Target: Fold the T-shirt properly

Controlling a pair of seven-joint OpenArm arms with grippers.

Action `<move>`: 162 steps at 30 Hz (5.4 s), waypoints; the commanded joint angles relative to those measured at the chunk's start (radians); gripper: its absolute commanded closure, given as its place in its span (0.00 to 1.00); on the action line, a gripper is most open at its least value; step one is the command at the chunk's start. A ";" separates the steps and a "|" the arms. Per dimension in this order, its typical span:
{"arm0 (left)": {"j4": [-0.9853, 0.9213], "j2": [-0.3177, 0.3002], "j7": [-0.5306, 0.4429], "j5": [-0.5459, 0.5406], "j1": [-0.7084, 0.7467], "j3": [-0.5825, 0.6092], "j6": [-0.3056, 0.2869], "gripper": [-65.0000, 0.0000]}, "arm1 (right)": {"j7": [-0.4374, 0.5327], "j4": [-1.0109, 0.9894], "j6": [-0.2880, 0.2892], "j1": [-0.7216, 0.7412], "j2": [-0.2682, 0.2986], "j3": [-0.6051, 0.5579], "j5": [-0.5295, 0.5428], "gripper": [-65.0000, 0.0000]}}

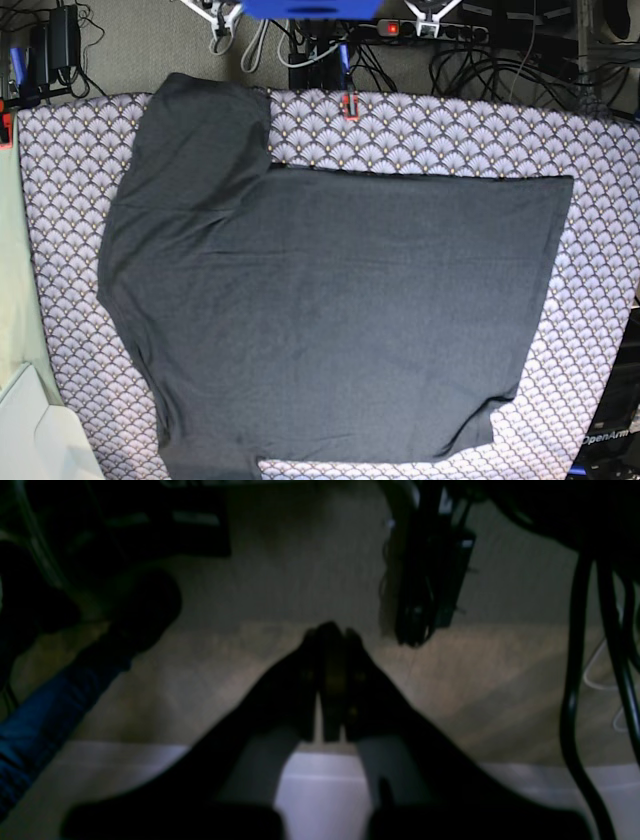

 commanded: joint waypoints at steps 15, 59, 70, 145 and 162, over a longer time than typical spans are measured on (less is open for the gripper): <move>0.449 -0.048 0.004 -0.003 0.323 -0.002 0.002 1.00 | 0.001 0.498 0.010 -0.368 0.064 0.004 0.004 1.00; 1.792 -0.180 0.164 -0.486 0.839 -0.401 -0.008 0.73 | -0.010 1.796 0.016 -0.831 0.107 0.221 0.004 0.58; 1.793 -0.171 0.411 -0.578 0.674 -0.582 -0.100 0.48 | -0.200 1.773 0.027 -0.672 0.103 0.217 0.014 0.57; 1.249 -0.223 0.434 -0.482 0.104 -0.696 -0.115 0.48 | -0.433 1.566 0.310 -0.504 0.064 0.402 0.271 1.00; 1.170 -0.223 0.431 -0.482 0.012 -0.622 -0.167 0.47 | -0.433 1.565 0.310 -0.500 0.064 0.400 0.270 1.00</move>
